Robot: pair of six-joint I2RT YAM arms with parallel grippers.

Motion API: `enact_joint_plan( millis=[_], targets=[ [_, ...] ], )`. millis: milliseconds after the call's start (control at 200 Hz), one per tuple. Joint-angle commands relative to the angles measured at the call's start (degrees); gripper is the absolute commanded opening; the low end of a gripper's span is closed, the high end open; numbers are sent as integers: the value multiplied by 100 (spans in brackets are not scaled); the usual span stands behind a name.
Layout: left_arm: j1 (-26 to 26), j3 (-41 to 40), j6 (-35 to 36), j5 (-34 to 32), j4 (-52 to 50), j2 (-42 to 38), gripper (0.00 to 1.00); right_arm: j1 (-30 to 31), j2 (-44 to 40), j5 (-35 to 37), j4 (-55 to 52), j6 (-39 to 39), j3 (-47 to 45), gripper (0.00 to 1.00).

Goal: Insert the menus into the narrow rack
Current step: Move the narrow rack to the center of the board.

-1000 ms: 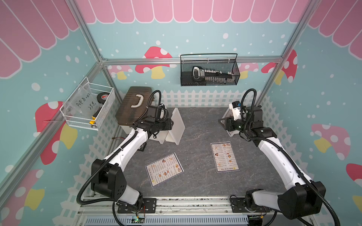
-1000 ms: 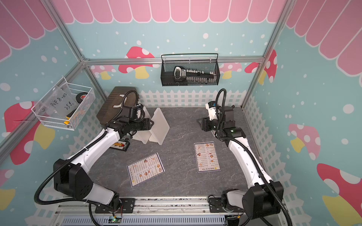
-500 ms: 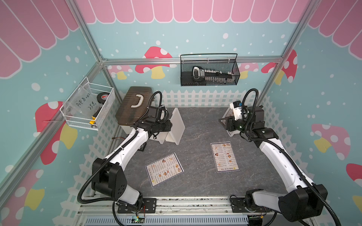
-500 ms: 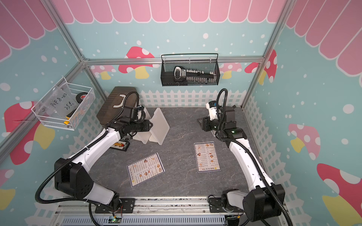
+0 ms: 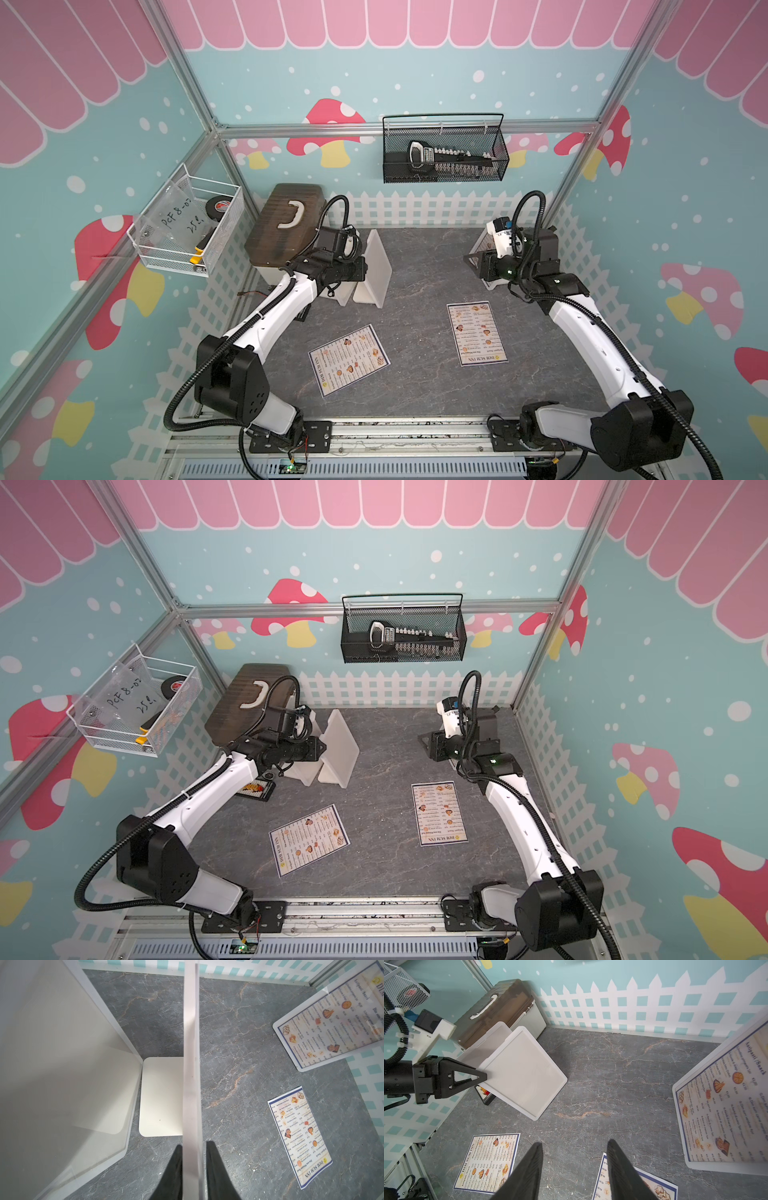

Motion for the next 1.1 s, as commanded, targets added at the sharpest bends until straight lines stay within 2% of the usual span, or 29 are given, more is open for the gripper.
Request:
enact_joint_plan(
  millis=[0,230,265,515,690,931,1096],
  targets=[
    [-101,-27,185,134,43,25,18,9,-143,-1,54,-19,-91,50],
    [-392,43,323,418,82,56,18,9,-164,22,63,-19,-138,50],
    [-601,50,353,484,86,77,18,9,-161,27,63,-23,-145,50],
    [-1051,69,536,1033,104,122,17,11,-159,31,69,-12,-161,49],
    [-1118,61,559,1132,82,86,15,8,-123,5,85,-6,-179,49],
    [-1150,27,820,1646,-3,54,15,6,-110,-95,97,-71,-212,49],
    [-1153,55,843,1186,-173,56,28,13,-49,-319,35,-370,-215,50]
  ],
)
